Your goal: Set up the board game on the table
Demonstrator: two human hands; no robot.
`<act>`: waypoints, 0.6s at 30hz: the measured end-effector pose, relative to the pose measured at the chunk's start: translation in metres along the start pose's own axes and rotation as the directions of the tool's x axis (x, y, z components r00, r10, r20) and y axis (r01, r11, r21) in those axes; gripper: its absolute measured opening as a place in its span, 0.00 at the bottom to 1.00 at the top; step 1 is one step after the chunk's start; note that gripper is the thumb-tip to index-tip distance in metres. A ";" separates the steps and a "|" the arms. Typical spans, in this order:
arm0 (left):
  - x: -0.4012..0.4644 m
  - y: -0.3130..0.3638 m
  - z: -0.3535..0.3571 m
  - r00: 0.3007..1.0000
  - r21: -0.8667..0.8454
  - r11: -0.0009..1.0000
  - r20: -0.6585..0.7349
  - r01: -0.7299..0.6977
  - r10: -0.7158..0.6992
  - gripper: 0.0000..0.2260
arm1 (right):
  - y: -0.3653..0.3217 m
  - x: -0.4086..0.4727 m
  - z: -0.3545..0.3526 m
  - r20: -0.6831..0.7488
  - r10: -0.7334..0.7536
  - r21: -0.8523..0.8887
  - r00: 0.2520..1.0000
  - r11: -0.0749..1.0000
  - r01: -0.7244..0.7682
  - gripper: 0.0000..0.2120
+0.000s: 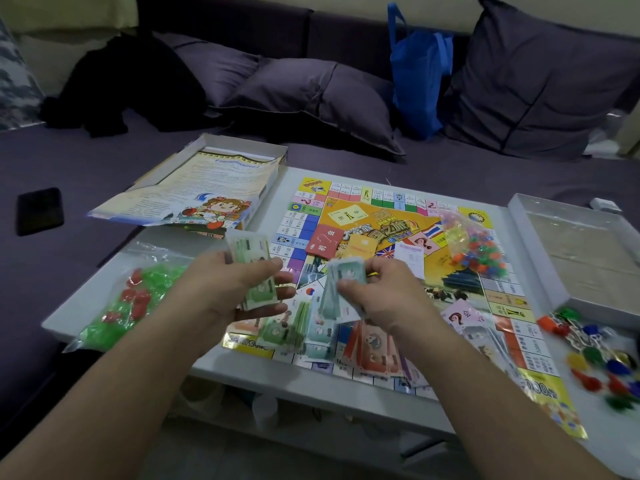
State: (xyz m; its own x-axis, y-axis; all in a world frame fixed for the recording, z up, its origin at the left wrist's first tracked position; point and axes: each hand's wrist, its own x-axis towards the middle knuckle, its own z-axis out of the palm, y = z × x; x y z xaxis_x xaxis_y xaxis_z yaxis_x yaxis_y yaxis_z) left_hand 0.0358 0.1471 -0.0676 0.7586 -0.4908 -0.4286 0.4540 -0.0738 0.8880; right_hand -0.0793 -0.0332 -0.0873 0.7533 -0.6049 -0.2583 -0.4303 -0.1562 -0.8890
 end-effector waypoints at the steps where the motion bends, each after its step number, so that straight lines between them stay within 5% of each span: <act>1: 0.000 0.002 -0.002 1.000 -0.008 1.000 0.011 0.025 -0.025 0.14 | 0.004 0.000 0.006 0.013 0.030 -0.052 0.999 0.998 -0.030 0.09; 7: -0.001 0.004 -0.002 0.989 -0.044 0.995 0.121 0.093 -0.087 0.10 | 0.020 -0.005 0.040 0.014 -0.049 -0.469 0.999 0.882 0.049 0.23; 10: -0.002 0.003 -0.001 0.980 -0.044 0.995 0.179 0.093 -0.084 0.10 | 0.023 -0.013 0.047 0.018 -0.203 -0.777 0.979 0.614 0.141 0.29; 12: -0.004 0.001 0.001 0.974 -0.041 0.995 0.213 0.087 -0.077 0.09 | 0.021 -0.016 0.046 0.010 -0.249 -0.833 0.969 0.533 0.146 0.28; 15: -0.008 -0.002 0.006 0.964 -0.025 0.998 0.261 0.065 -0.056 0.10 | 0.014 -0.015 0.035 -0.057 -0.297 -0.594 0.953 0.777 0.206 0.12; 17: -0.010 -0.005 0.011 0.958 0.001 0.999 0.286 0.036 -0.035 0.10 | 0.006 -0.015 0.023 -0.039 -0.202 -0.080 0.979 0.977 0.198 0.02; 18: -0.011 -0.007 0.014 0.955 0.022 1.000 0.295 0.019 -0.025 0.10 | 0.003 -0.017 0.018 0.023 -0.158 0.152 0.987 0.976 0.152 0.04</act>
State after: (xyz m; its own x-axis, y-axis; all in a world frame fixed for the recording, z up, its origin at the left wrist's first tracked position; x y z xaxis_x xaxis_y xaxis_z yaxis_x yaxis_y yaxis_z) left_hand 0.0182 0.1407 -0.0666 0.5752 -0.7232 -0.3822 0.4578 -0.1026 0.8831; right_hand -0.0846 -0.0092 -0.0921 0.8231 -0.5543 -0.1235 -0.2295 -0.1258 -0.9651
